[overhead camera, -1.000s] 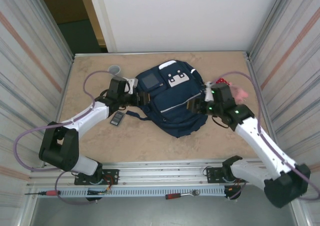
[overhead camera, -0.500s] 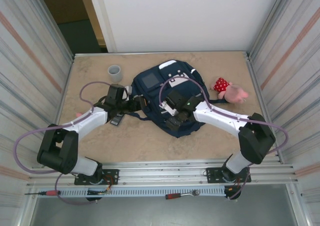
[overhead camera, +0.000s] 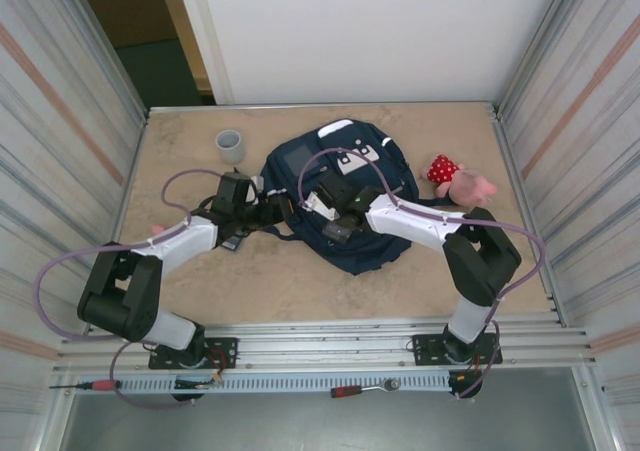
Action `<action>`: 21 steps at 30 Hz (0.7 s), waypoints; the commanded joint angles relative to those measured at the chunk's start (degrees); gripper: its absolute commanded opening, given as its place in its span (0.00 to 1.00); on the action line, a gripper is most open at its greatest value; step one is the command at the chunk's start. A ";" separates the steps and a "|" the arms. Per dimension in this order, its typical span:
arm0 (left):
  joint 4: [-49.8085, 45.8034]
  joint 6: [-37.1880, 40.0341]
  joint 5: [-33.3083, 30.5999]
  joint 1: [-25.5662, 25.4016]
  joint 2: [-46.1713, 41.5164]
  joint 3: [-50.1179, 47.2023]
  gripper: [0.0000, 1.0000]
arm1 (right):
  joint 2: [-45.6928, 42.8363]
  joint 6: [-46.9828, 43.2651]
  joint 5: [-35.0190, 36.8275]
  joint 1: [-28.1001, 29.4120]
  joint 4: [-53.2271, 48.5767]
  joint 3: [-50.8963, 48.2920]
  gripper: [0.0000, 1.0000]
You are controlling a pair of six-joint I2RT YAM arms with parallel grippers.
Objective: Pack the student bag
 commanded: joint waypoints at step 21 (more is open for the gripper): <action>-0.05 2.71 -0.07 0.44 -1.11 1.67 0.79 | -14.61 -37.98 -20.77 -11.41 8.82 -15.98 0.71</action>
